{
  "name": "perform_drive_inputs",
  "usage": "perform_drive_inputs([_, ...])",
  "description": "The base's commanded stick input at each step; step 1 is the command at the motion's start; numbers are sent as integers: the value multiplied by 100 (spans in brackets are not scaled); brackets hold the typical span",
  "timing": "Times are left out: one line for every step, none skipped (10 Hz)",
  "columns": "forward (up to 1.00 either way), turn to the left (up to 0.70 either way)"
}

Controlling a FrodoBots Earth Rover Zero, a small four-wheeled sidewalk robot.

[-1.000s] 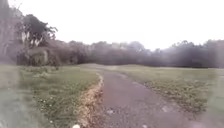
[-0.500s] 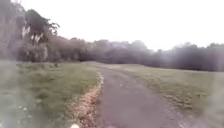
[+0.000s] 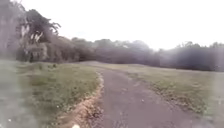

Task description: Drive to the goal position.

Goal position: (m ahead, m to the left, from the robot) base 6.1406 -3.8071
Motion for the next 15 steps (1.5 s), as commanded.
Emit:
perform_drive_inputs([70, 0])
perform_drive_inputs([70, 0])
perform_drive_inputs([70, 0])
perform_drive_inputs([70, 0])
perform_drive_inputs([70, 0])
perform_drive_inputs([70, 0])
perform_drive_inputs([70, 0])
perform_drive_inputs([70, 0])
perform_drive_inputs([70, 0])
perform_drive_inputs([70, 0])
perform_drive_inputs([70, 0])
perform_drive_inputs([70, 0])
perform_drive_inputs([70, 0])
perform_drive_inputs([70, 0])
perform_drive_inputs([70, 0])
